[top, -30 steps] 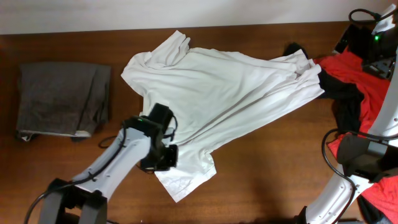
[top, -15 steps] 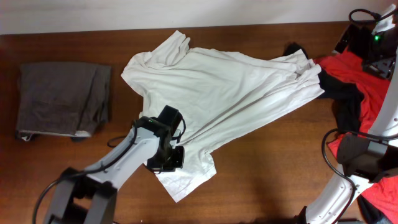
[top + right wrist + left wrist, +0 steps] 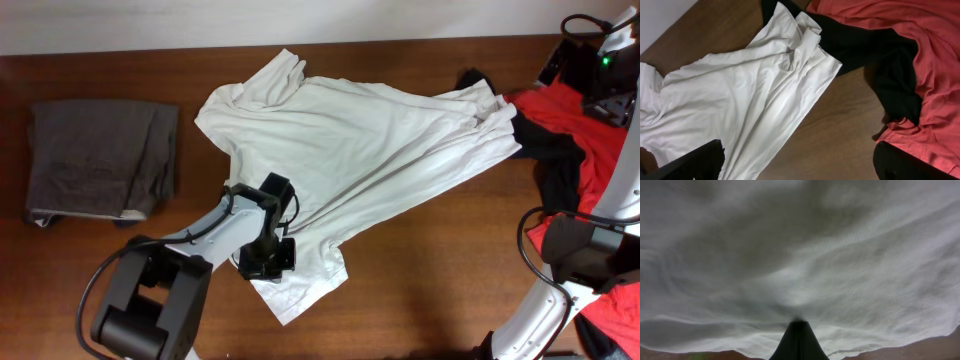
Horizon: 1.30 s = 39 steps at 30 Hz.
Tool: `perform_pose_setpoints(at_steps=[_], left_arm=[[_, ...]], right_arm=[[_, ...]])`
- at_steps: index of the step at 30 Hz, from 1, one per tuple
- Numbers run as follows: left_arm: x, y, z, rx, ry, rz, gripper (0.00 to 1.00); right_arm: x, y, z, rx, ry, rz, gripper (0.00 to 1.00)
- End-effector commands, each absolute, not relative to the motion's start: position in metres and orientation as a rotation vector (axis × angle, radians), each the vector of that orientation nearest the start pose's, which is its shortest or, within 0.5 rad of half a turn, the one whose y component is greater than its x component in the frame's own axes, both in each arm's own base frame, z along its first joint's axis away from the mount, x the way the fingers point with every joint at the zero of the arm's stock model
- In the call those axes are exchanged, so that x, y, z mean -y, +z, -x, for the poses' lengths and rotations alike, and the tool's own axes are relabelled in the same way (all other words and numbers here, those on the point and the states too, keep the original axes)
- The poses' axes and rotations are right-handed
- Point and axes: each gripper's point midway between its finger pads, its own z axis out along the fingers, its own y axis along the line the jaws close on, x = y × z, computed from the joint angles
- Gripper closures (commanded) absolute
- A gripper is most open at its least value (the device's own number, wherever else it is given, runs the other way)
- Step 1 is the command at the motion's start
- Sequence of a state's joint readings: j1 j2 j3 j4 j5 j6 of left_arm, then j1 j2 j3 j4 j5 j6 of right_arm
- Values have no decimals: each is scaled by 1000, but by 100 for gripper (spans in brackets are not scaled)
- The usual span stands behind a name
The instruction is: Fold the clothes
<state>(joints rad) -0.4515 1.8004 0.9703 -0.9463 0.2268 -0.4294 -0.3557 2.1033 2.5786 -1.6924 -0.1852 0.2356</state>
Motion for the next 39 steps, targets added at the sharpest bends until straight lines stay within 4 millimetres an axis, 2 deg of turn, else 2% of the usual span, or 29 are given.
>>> perform_pose_setpoints(at_steps=[1, 3, 6, 17, 24, 28, 30, 33, 39], left_arm=[[100, -31, -184, -3473, 106, 143, 99], [88, -33, -180, -3484, 138, 221, 99], [79, -35, -175, -3507, 90, 379, 99], [26, -33, -180, -3465, 103, 784, 100], [15, -32, -179, -3450, 31, 918, 100], [22, -29, -184, -3453, -60, 869, 100], [33, -21, -193, -3436, -197, 832, 100], [46, 1, -215, -3365, -370, 772, 100], [60, 71, -268, -3127, -483, 607, 100]], right_arm=[[119, 276, -411, -2672, 222, -774, 1], [119, 276, -411, -2672, 223, -774, 1], [119, 276, -411, -2672, 223, -774, 1], [119, 276, -411, -2672, 222, -774, 1], [119, 276, -411, -2672, 222, -774, 1], [119, 276, -411, -2672, 222, -774, 1], [119, 276, -411, -2672, 222, -774, 1], [119, 276, -411, -2672, 223, -774, 1], [119, 276, -411, -2672, 223, -774, 1]])
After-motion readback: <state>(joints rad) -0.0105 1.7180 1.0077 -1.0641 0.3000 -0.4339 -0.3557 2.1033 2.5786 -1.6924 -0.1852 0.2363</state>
